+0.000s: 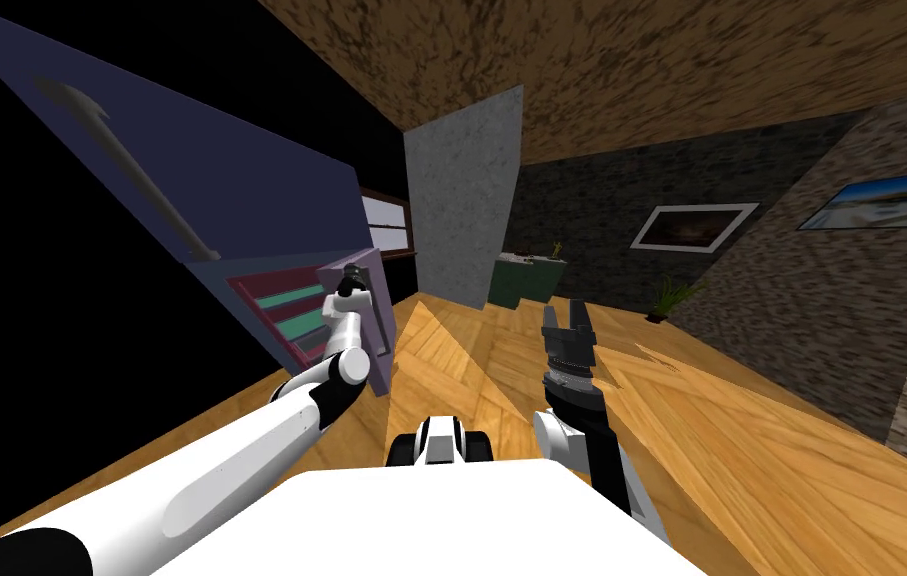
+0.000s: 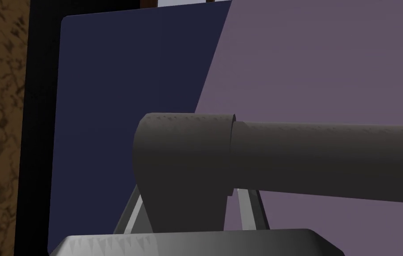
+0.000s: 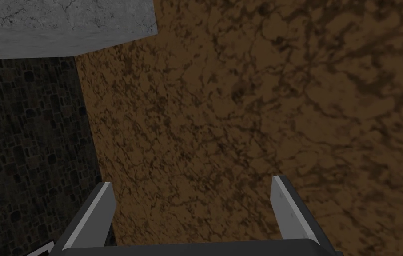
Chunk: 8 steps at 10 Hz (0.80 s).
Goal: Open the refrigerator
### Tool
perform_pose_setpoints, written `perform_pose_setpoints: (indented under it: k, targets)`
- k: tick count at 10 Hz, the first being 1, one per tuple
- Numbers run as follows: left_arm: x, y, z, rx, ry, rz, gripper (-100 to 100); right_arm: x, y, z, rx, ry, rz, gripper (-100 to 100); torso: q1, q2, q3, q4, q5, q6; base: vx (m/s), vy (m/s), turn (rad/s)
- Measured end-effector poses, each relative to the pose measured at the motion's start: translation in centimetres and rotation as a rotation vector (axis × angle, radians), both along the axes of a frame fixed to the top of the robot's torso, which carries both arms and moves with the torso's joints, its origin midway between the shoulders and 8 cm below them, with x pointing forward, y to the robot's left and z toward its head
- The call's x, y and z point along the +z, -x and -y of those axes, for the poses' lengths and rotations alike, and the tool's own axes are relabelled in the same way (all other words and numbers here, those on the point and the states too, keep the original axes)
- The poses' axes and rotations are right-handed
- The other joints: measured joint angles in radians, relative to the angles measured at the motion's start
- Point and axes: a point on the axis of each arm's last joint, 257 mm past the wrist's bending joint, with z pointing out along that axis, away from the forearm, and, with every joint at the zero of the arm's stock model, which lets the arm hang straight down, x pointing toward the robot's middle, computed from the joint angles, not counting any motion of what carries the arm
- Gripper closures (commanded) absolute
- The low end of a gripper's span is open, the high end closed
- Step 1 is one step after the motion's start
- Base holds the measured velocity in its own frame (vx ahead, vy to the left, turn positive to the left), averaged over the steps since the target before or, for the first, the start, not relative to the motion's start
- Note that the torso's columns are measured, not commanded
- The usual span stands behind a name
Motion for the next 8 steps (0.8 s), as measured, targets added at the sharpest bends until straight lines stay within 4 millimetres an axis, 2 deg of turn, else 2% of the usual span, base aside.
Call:
perform_pose_setpoints:
  k: [5, 8]
  targets:
    - [-0.9, 2.2, -3.7, 0.085, 0.005, -0.013, 100, 0.0, 0.0, 0.0, 0.000, 0.000, 0.000, 0, 0.002, -0.010, -0.007, 0.000, -0.001, 0.002, 0.156, -0.203, 0.035]
    - [-0.6, 4.0, -6.0, 0.130, 0.003, -0.011, 100, 0.0, 0.0, 0.0, 0.000, 0.000, 0.000, 0, 0.004, -0.006, -0.005, 0.001, -0.001, 0.002, 0.142, -0.218, 0.028]
